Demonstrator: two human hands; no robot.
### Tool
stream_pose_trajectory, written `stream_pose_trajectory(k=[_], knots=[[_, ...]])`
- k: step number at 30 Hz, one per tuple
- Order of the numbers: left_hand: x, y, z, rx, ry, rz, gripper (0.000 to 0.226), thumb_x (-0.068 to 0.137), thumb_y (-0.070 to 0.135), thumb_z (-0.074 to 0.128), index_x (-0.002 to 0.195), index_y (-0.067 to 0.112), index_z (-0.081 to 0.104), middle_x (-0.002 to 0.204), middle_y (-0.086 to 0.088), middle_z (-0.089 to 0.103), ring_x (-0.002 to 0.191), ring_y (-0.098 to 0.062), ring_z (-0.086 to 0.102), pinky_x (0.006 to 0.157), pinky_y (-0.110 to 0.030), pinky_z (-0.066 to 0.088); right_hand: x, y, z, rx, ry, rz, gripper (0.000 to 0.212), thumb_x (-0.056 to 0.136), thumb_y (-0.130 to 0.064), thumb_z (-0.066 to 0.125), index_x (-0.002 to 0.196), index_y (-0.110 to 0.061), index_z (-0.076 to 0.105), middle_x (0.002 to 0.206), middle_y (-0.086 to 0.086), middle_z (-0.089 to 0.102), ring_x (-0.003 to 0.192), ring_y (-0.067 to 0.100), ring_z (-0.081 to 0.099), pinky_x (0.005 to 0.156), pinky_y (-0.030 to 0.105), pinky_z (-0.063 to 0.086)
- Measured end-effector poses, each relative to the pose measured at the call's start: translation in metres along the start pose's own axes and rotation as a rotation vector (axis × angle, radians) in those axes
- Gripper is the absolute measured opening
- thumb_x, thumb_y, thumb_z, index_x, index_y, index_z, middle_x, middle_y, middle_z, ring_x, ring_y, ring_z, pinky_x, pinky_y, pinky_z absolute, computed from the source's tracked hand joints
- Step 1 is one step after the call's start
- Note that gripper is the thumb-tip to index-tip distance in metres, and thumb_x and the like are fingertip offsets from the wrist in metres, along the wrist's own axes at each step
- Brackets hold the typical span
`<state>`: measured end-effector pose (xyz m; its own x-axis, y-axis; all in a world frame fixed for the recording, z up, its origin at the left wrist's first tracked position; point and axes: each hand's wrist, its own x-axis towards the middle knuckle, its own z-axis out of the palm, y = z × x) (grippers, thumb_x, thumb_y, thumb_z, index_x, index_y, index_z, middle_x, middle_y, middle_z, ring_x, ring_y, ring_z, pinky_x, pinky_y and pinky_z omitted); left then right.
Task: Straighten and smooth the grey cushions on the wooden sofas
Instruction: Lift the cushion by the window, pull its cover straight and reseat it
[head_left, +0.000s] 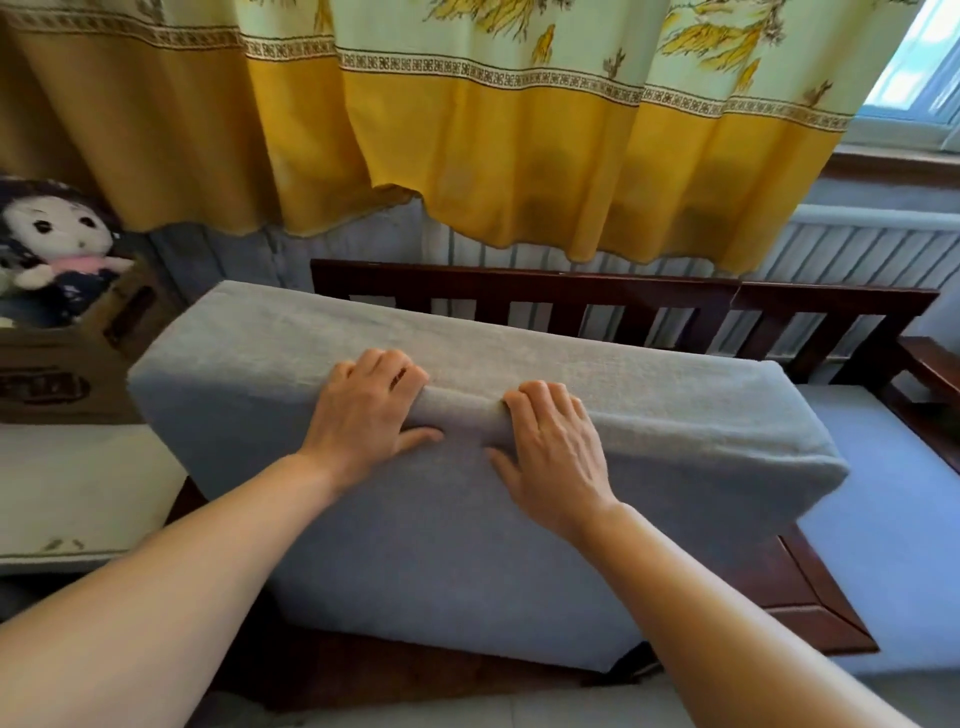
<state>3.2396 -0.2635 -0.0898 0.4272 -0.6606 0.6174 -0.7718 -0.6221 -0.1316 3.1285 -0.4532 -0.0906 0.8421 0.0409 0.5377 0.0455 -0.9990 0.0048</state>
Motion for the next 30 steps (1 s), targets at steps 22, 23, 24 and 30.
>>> stream_pose_trajectory(k=[22, 23, 24, 30], knots=[[-0.043, 0.051, -0.030, -0.022, 0.141, 0.036, 0.066, 0.100, 0.049, 0.020, 0.052, 0.019, 0.052, 0.045, 0.004, 0.050, 0.039, -0.019, 0.051, 0.038, -0.020, 0.027, -0.031, -0.029, -0.025, -0.019, 0.058, -0.190, 0.051, 0.085, -0.054, 0.035, 0.053, -0.020, 0.054, 0.045, -0.005, 0.054, 0.036, 0.019, 0.053, 0.042, 0.019, 0.020], [-0.048, 0.057, -0.036, -0.023, 0.148, 0.048, 0.066, 0.100, 0.050, 0.019, 0.052, 0.019, 0.052, 0.045, 0.003, 0.049, 0.038, -0.019, 0.051, 0.037, -0.020, 0.029, -0.037, -0.029, -0.031, -0.016, 0.059, -0.216, 0.050, 0.085, -0.054, 0.035, 0.052, -0.020, 0.053, 0.045, -0.005, 0.054, 0.035, 0.019, 0.053, 0.041, 0.019, 0.020], [-0.051, 0.063, -0.040, -0.026, 0.153, 0.060, 0.067, 0.101, 0.050, 0.019, 0.052, 0.018, 0.052, 0.045, 0.003, 0.049, 0.037, -0.019, 0.051, 0.037, -0.020, 0.029, -0.042, -0.028, -0.036, -0.016, 0.058, -0.243, 0.050, 0.085, -0.054, 0.035, 0.052, -0.020, 0.053, 0.045, -0.006, 0.054, 0.035, 0.019, 0.052, 0.041, 0.019, 0.020], [-0.066, 0.093, -0.063, -0.024, 0.136, 0.073, 0.067, 0.101, 0.051, 0.017, 0.054, 0.018, 0.053, 0.045, 0.002, 0.052, 0.036, -0.020, 0.051, 0.038, -0.020, 0.030, -0.066, -0.022, -0.061, 0.026, -0.003, -0.357, 0.050, 0.087, -0.053, 0.033, 0.056, -0.019, 0.054, 0.045, -0.003, 0.055, 0.033, 0.024, 0.050, 0.044, 0.022, 0.019]])
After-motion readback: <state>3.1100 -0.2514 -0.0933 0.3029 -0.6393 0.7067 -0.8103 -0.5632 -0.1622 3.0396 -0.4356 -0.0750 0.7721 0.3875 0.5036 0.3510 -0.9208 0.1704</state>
